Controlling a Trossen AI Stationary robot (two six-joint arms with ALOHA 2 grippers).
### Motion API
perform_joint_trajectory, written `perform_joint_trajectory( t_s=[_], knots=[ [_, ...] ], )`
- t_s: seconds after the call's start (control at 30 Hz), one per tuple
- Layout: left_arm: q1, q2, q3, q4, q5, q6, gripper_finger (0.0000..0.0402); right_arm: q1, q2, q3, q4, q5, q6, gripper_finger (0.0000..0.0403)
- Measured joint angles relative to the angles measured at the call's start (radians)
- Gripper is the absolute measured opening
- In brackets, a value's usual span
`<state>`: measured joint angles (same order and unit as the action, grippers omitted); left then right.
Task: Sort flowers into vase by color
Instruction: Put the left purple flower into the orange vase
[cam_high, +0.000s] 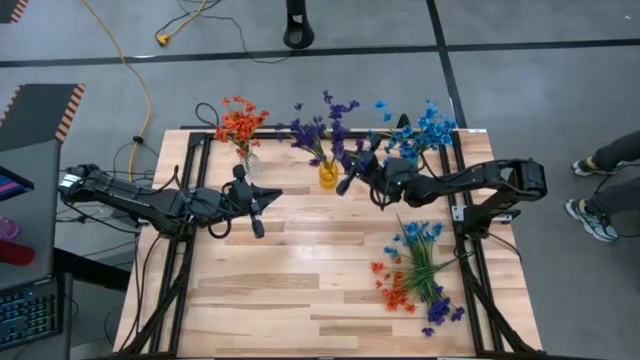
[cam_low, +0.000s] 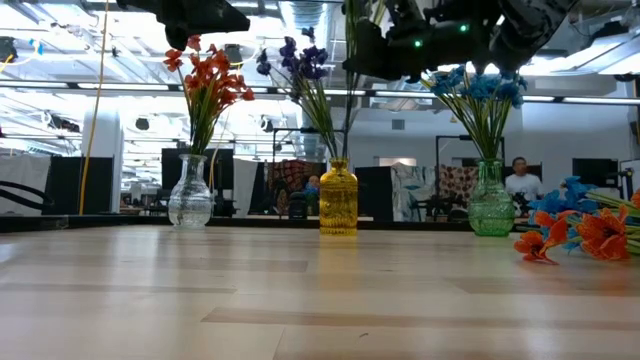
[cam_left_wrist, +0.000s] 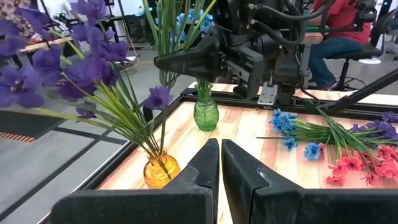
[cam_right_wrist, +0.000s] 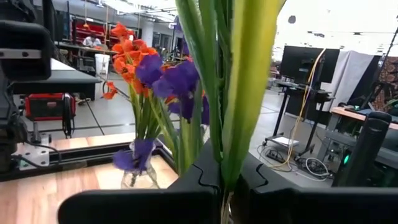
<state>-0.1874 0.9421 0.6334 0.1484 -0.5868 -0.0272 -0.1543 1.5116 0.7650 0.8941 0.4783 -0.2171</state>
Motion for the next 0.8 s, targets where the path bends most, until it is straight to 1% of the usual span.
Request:
perform_joint_trajectory(
  t_s=[0.17,0.23,0.33,0.57,0.8],
  knots=[
    [0.000,0.000,0.000,0.000,0.000,0.000,0.0004,-0.001,0.000,0.000,-0.028,-0.004,0.000,0.0032],
    [0.000,0.000,0.000,0.000,0.000,0.000,0.0004,-0.006,0.000,0.000,-0.042,-0.004,0.001,0.0041],
    [0.000,0.000,0.000,0.000,0.000,0.000,0.0004,-0.017,0.000,0.000,-0.077,-0.005,0.043,0.0051],
    [0.000,0.000,0.000,0.000,0.001,-0.010,0.0004,-0.046,0.000,0.000,-0.150,-0.006,0.125,0.0042],
    [0.000,0.000,0.000,0.000,0.002,-0.010,0.0004,-0.045,0.000,0.000,-0.180,-0.006,0.131,0.0053]
  ],
)
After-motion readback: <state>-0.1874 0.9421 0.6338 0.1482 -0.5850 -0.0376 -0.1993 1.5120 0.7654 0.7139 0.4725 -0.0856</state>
